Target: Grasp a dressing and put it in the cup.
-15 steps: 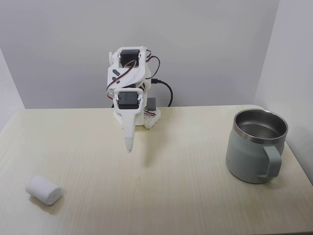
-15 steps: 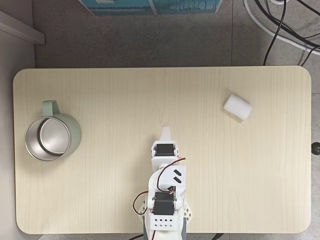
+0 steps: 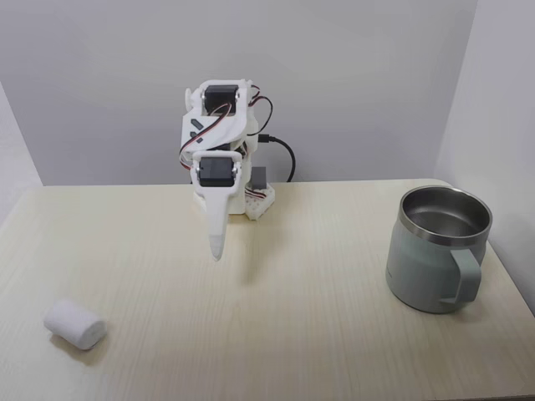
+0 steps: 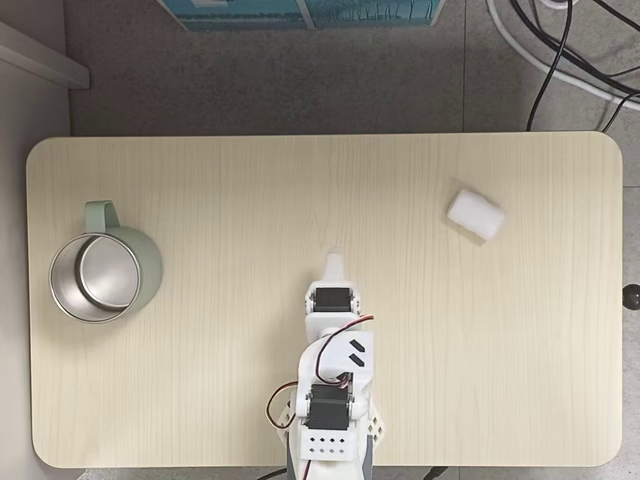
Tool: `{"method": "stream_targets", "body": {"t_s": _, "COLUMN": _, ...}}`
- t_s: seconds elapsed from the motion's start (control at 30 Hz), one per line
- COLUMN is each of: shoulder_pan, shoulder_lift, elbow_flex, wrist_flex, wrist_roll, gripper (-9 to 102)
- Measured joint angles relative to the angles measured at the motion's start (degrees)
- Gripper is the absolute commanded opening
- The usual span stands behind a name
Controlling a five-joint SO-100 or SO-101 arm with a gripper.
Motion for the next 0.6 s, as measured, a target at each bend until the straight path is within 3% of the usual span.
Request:
{"method": "stream_targets", "body": {"t_s": 0.37, "shoulder_pan": 1.9, "shoulder_lift": 0.2, "elbow_flex": 0.6, "wrist_flex": 0.0, "wrist_roll": 0.3, "gripper": 0}}
{"method": "stream_targets", "body": {"t_s": 0.6, "shoulder_pan": 6.4, "shoulder_lift": 8.1, "elbow_flex": 18.1, "wrist_flex": 7.4, "wrist_roll": 0.3, "gripper": 0}}
